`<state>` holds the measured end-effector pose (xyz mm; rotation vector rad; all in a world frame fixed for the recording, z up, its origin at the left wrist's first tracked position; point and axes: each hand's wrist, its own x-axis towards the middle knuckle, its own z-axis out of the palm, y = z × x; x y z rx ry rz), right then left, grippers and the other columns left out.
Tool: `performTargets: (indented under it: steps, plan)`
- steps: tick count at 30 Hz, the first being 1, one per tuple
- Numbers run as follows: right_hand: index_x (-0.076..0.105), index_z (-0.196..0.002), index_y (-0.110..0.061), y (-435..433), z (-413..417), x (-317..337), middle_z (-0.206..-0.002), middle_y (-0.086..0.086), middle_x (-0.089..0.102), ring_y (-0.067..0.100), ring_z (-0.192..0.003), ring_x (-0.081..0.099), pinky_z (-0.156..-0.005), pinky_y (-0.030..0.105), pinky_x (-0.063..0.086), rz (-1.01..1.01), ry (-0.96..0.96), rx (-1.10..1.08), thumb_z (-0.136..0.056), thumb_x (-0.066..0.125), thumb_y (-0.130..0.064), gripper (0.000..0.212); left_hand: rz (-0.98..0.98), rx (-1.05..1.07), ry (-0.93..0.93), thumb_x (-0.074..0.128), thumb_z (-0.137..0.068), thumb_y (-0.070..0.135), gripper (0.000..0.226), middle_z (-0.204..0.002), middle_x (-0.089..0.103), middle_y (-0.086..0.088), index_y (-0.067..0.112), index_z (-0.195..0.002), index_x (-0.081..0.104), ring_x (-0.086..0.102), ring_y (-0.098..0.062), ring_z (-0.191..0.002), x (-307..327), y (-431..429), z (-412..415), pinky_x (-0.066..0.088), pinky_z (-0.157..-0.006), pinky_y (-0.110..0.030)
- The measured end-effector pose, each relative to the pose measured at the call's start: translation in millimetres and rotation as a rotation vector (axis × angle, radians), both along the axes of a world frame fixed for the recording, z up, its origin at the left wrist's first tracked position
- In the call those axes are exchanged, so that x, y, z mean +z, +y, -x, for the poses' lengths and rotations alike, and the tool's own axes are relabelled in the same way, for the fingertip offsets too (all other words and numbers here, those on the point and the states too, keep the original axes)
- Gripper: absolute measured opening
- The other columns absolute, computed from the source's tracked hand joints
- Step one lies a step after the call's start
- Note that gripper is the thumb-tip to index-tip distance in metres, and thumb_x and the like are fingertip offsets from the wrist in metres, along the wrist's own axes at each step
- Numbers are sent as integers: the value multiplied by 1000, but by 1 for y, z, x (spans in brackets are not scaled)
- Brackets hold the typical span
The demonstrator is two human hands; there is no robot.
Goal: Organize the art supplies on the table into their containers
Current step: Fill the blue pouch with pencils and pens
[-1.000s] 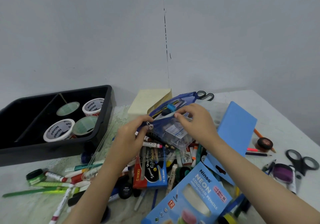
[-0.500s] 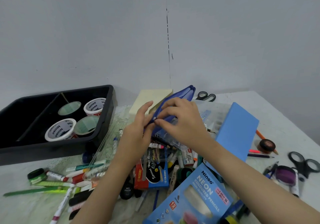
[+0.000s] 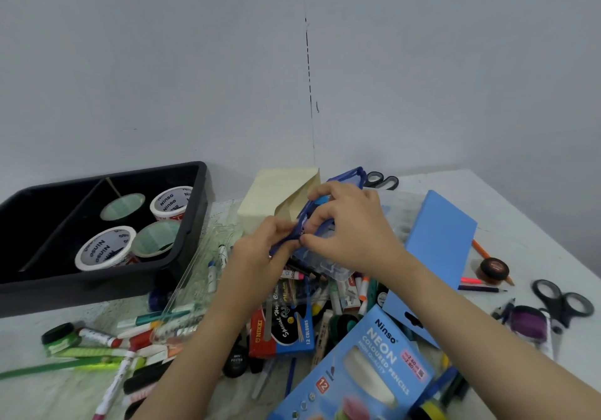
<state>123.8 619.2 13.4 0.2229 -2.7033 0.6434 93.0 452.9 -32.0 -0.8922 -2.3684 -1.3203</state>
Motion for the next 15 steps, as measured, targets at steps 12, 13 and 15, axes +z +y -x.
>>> performTargets:
  steps: [12, 13, 15]
  plan:
    - [70, -79, -25, 31, 18, -6, -132, -8, 47, 14, -115, 42, -94, 34, 20, -52, 24, -199, -87, 58, -32, 16, 1, 2, 221, 61, -84, 17, 18, -101, 68, 8, 10, -99, 69, 64, 0, -91, -2, -1, 5, 52, -73, -11]
    - [69, -81, -25, 38, 22, -8, -133, -7, 46, 16, -116, 42, -96, 35, 21, -47, 5, -239, -87, 58, -32, 15, -17, 8, 217, 61, -84, 17, 17, -101, 68, 10, 12, -99, 68, 64, 0, -90, -1, -2, 5, 52, -72, -11]
    - [68, -84, -23, 51, 29, -11, -135, -4, 45, 17, -119, 41, -95, 35, 22, -31, -13, -302, -88, 58, -30, 13, -54, 18, 221, 62, -84, 16, 16, -99, 66, 14, 18, -99, 66, 64, 0, -87, 1, -4, 3, 52, -70, -13]
